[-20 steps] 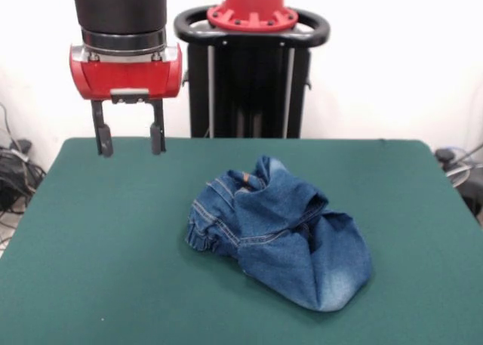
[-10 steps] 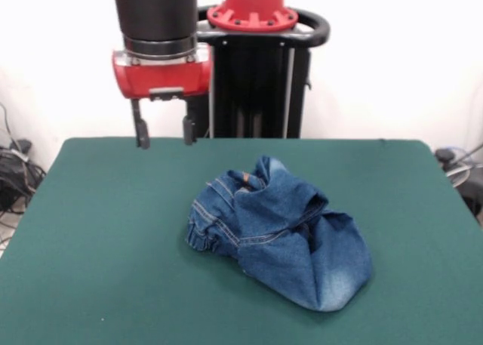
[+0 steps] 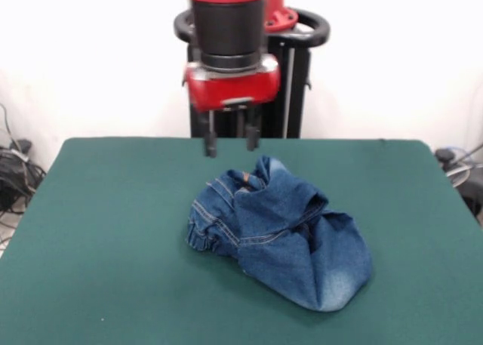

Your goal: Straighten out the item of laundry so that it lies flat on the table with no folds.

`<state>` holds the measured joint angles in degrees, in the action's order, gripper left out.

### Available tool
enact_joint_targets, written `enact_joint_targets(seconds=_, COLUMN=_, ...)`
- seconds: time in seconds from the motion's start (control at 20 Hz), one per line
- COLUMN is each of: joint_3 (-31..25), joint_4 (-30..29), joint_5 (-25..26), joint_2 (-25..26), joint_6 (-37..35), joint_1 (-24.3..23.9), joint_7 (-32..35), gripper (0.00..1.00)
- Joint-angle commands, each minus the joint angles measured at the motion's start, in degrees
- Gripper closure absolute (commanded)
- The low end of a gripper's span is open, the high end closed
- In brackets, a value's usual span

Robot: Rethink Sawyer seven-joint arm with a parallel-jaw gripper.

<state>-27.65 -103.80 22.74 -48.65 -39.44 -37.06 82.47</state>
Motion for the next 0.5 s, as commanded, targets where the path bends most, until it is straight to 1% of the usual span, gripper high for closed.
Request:
enact_joint_targets(seconds=0.05, joint_3=2.41, joint_4=-1.24, joint_5=-1.83, joint_2=0.97, joint_6=1.24, joint_1=8.53, joint_7=13.57, gripper=0.00)
enact_joint_targets(seconds=0.15, joint_3=4.35, joint_4=-1.73, joint_5=-0.80, joint_2=1.34, joint_6=4.50, joint_1=9.92, joint_7=15.33, gripper=0.00)
enact_joint_targets(seconds=0.25, joint_3=5.18, joint_4=-2.94, joint_5=-0.46, joint_2=1.38, joint_6=6.46, joint_1=9.65, joint_7=14.93, gripper=0.00)
enact_joint_targets(seconds=0.35, joint_3=5.28, joint_4=-3.82, joint_5=-0.33, joint_2=2.60, joint_6=8.40, joint_1=8.60, joint_7=13.66, gripper=0.00)
enact_joint_targets(seconds=0.5, joint_3=5.36, joint_4=-4.19, joint_5=-0.47, joint_2=3.60, joint_6=9.35, joint_1=7.51, joint_7=11.98, gripper=0.00)
